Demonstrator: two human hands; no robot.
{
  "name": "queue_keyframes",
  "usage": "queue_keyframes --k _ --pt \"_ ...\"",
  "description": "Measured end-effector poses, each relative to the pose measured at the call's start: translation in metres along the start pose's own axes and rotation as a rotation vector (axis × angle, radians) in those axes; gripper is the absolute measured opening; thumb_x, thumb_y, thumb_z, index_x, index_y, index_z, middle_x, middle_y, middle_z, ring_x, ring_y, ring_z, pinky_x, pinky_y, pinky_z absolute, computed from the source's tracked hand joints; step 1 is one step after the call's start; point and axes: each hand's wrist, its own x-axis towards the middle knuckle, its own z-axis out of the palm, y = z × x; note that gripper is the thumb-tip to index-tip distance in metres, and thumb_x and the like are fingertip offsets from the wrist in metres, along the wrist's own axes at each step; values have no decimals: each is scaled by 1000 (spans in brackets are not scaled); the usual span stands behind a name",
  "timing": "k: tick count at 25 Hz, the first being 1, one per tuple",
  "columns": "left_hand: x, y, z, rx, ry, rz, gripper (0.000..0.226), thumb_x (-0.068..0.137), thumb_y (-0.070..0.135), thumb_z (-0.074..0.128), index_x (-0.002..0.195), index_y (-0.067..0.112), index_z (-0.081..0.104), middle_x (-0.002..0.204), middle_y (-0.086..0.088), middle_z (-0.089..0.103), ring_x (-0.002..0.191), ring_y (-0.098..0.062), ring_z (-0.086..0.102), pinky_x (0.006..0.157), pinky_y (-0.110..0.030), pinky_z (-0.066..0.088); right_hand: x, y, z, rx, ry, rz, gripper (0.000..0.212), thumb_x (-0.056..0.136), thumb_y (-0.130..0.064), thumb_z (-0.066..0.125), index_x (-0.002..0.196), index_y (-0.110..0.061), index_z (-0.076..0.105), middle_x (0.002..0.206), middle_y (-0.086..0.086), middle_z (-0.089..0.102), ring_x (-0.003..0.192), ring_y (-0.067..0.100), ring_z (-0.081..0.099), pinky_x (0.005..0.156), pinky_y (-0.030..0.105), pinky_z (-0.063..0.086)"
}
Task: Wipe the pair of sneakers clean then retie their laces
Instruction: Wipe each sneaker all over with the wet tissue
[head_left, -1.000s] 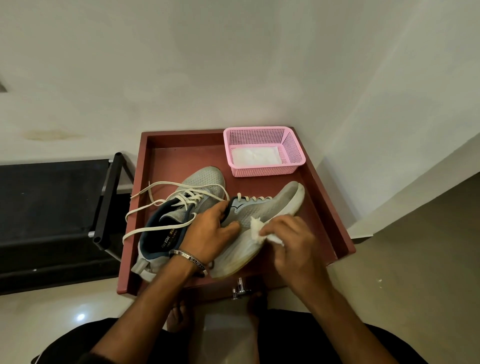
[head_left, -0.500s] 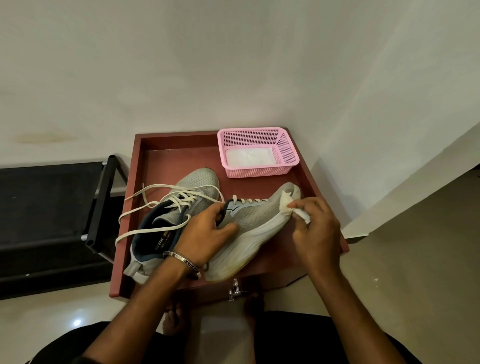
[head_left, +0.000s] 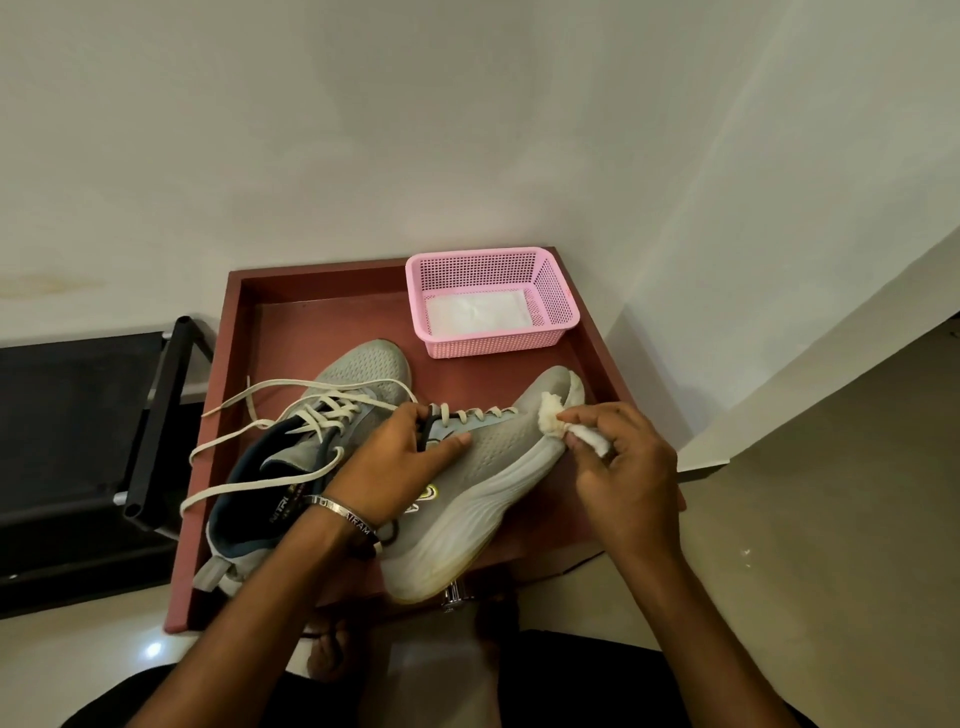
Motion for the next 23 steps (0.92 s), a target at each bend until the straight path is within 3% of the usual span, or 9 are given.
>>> queue_keyframes --k 3,5,7,9,13,15,19,23 --pt "0 2 0 59 -3 77 33 86 45 68 109 25 55 96 9 69 85 -5 64 84 -39 53 24 14 5 -27 106 99 25 84 4 67 100 -13 76 96 -4 67 86 8 62 72 -2 40" --pt "-3 3 1 68 7 110 29 87 42 67 107 23 56 85 10 65 72 4 58 73 -33 50 37 21 6 -21 104 138 26 84 3 66 103 -12 75 98 -2 68 90 13 64 73 -3 39" --pt "-2 2 2 84 41 100 33 85 48 68 104 23 57 81 -1 64 68 -3 57 69 -40 50 40 22 6 -18 86 77 26 83 6 66 99 -12 76 96 -3 67 90 14 65 74 -1 41" --pt "1 -2 1 39 59 69 46 77 62 66 103 26 58 90 -7 69 80 -19 66 78 -50 53 35 19 3 -6 37 6 27 82 9 67 94 -13 77 94 -3 66 87 11 64 73 2 43" --pt "4 -10 2 -18 53 57 57 69 75 62 102 29 59 98 -12 70 89 -34 67 78 -56 53 20 16 -7 39 -167 -86 30 79 8 72 87 -20 78 95 -10 62 89 4 61 72 10 48" --pt "5 -10 2 -24 43 70 60 68 78 62 103 30 58 100 -15 69 90 -37 66 77 -57 53 23 20 -7 46 -166 -92 32 79 9 71 87 -21 78 95 -10 64 88 5 62 72 13 50" --pt "3 -7 2 -2 34 112 57 69 73 63 105 29 56 99 -17 68 91 -38 65 78 -58 52 41 23 2 -3 26 -11 32 81 12 67 88 -19 77 94 -4 66 86 9 65 72 10 50" --pt "1 -7 2 -6 68 95 53 69 71 62 104 31 57 96 -15 68 88 -37 65 76 -57 52 34 17 -8 30 -117 -33 29 80 8 70 89 -18 77 95 -9 68 89 5 65 76 12 52"
